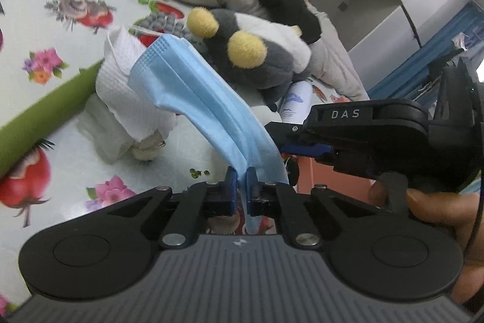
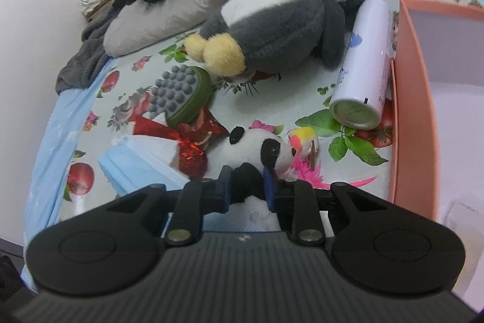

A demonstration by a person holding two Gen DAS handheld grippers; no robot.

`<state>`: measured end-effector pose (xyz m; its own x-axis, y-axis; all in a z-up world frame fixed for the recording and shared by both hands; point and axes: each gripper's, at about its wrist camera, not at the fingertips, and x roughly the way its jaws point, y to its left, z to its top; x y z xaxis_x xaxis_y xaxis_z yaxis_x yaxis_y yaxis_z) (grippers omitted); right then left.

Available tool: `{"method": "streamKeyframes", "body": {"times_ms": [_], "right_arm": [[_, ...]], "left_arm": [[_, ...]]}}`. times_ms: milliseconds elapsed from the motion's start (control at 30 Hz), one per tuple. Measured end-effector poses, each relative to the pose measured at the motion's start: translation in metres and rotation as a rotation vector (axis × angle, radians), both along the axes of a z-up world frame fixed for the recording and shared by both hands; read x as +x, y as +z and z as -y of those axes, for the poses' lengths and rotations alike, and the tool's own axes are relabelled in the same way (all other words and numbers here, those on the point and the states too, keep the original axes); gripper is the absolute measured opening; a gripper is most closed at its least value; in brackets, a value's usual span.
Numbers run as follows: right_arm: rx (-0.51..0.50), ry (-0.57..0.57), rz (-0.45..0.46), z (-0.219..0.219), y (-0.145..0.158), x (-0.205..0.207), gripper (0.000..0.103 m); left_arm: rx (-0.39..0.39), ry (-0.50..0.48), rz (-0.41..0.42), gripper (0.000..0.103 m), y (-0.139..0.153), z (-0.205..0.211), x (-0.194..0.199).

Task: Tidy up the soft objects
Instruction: 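Lift the mask with the left tool while the right tool lifts the panda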

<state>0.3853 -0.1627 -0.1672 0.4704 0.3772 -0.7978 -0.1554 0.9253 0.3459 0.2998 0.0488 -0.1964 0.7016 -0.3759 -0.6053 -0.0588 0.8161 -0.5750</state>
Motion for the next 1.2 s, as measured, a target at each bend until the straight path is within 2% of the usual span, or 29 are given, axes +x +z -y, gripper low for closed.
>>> {"method": "streamKeyframes", "body": {"times_ms": [233, 433, 633, 867, 933, 1133, 1200], "right_arm": [[-0.024, 0.003, 0.050, 0.003, 0.024, -0.037, 0.026], [-0.030, 0.008, 0.054, 0.004, 0.033, -0.075, 0.026], [-0.058, 0.034, 0.043, 0.000, 0.028, -0.117, 0.026], [-0.081, 0.060, 0.018, -0.006, 0.006, -0.160, 0.026], [-0.094, 0.067, 0.017, -0.006, -0.001, -0.167, 0.026], [-0.109, 0.066, 0.025, -0.001, -0.018, -0.175, 0.029], [-0.111, 0.067, 0.039, 0.001, -0.018, -0.177, 0.030]], "left_arm": [[0.038, -0.032, 0.032, 0.007, 0.031, -0.005, -0.045], [0.072, -0.070, 0.025, 0.007, 0.042, -0.009, -0.091], [0.093, -0.128, -0.038, 0.007, 0.033, -0.017, -0.129], [0.143, -0.232, -0.134, 0.007, 0.010, -0.025, -0.150], [0.170, -0.233, -0.149, 0.007, 0.003, -0.027, -0.154], [0.188, -0.181, -0.201, 0.008, -0.015, -0.036, -0.156], [0.188, -0.158, -0.213, 0.013, -0.018, -0.039, -0.156]]}}
